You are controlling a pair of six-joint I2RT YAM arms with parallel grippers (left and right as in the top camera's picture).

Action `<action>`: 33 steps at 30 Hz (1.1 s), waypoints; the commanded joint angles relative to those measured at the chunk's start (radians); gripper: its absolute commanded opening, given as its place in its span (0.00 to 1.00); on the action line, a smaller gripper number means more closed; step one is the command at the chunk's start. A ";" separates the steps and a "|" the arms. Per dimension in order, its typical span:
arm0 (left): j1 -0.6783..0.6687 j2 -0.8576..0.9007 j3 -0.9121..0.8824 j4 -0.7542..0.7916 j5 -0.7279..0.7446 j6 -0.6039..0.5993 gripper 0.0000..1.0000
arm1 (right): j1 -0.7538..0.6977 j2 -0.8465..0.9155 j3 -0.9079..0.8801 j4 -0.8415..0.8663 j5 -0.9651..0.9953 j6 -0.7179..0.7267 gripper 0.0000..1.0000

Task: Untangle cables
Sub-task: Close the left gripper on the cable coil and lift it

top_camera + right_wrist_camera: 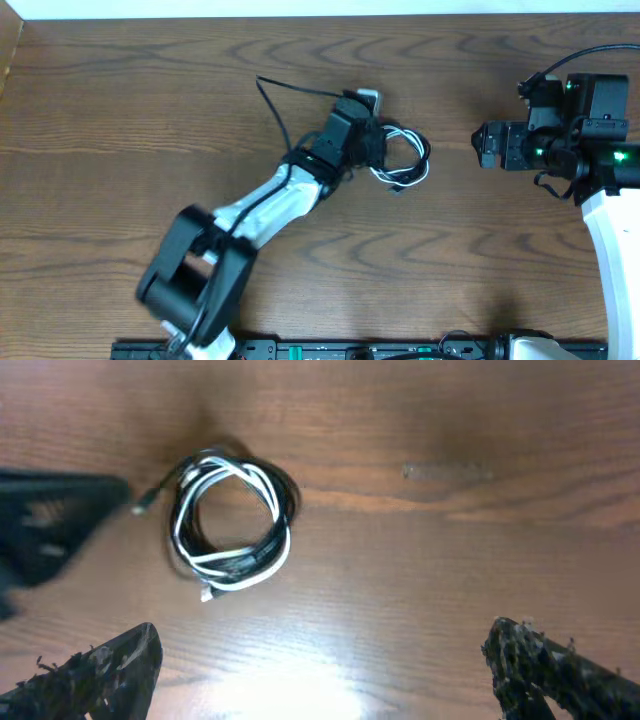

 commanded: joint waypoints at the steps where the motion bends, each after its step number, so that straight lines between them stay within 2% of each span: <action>1: -0.003 -0.109 0.027 -0.047 0.013 -0.005 0.14 | 0.004 -0.016 -0.005 -0.034 0.018 0.014 0.99; 7: 0.000 -0.180 0.027 -0.132 0.012 0.010 0.17 | 0.003 -0.016 -0.005 -0.055 0.040 0.015 0.99; 8: 0.000 -0.183 0.027 -0.143 0.012 0.010 0.26 | 0.003 -0.016 -0.005 -0.056 0.040 0.016 0.99; 12: 0.000 -0.179 0.026 -0.162 0.011 0.011 0.35 | 0.003 -0.016 -0.005 -0.050 0.044 0.031 0.99; 18: 0.000 -0.140 0.025 -0.156 -0.048 0.019 0.56 | 0.003 -0.016 -0.005 -0.013 0.053 0.054 0.99; 26: 0.000 0.051 0.025 -0.103 -0.047 0.017 0.57 | 0.004 -0.016 -0.005 -0.006 0.067 0.074 0.99; 33: 0.000 0.122 0.025 -0.041 -0.048 0.017 0.57 | 0.004 -0.016 -0.005 -0.003 0.067 0.074 0.99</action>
